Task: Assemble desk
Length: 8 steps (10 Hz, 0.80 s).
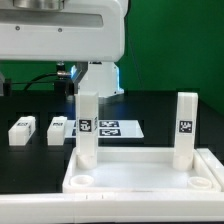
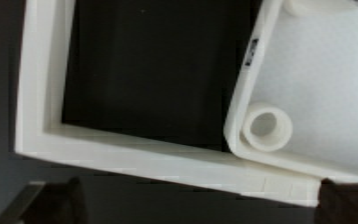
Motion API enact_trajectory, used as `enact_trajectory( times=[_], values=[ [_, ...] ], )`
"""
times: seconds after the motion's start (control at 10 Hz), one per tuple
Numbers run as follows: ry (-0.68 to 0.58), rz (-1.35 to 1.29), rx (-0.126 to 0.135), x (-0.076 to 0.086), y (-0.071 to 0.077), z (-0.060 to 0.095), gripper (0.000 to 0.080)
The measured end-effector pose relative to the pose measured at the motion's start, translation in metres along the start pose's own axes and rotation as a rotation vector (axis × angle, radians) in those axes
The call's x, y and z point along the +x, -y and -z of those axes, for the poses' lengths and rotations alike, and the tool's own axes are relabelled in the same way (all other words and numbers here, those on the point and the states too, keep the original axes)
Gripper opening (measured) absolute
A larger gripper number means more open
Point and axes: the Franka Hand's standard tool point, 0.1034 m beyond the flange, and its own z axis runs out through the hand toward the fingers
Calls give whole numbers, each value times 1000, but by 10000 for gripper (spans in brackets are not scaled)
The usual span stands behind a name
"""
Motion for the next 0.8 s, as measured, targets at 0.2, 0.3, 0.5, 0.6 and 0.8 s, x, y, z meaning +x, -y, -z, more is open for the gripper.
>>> enact_trajectory(
  times=[0.2, 0.3, 0.5, 0.6, 0.8],
  values=[
    [-6, -213, 126, -12, -17, -9, 649],
    [8, -322, 185, -22, -16, -21, 649],
    [38, -407, 227, -33, -10, -34, 649],
    [46, -417, 228, -33, -10, -35, 649],
    [45, -415, 227, -33, -10, -35, 649]
  ],
)
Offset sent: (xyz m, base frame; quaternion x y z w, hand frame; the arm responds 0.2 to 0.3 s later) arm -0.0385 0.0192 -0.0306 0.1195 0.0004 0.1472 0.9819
